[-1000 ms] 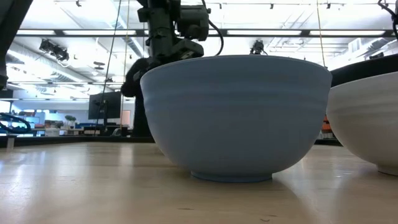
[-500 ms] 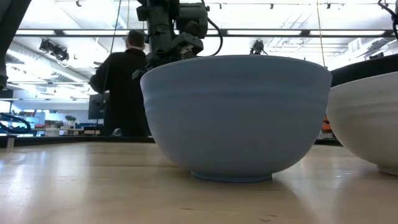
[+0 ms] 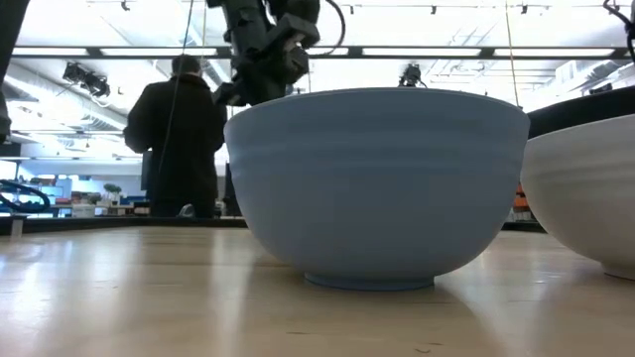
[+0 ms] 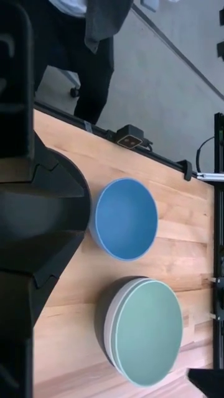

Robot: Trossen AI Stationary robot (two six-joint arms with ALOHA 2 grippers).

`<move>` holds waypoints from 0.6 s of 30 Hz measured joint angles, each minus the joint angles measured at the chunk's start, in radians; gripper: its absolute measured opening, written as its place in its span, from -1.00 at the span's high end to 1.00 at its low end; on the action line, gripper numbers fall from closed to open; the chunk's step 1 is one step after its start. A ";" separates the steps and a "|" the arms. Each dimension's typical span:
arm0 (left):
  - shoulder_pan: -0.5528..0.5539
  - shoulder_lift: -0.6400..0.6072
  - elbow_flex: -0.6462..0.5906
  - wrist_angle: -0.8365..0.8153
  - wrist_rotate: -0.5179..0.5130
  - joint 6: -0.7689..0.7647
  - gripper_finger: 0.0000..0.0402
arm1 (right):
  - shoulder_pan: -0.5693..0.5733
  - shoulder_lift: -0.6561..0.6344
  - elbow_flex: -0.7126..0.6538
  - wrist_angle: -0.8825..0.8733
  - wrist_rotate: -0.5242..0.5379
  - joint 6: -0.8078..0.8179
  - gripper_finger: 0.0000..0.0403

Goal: Nest bowls inside each other
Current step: Stack the blue bowl on the black bowl

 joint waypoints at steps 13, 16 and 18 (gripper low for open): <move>-0.172 -0.091 0.000 -0.045 -0.124 -0.009 0.81 | -0.249 0.009 0.000 0.038 -0.237 0.037 0.48; -0.246 -0.091 0.000 -0.053 -0.157 -0.039 0.80 | -0.319 0.026 0.000 0.044 -0.314 0.031 0.48; -0.296 -0.091 0.000 -0.052 -0.184 -0.059 0.79 | -0.362 0.046 0.000 0.044 -0.360 0.031 0.48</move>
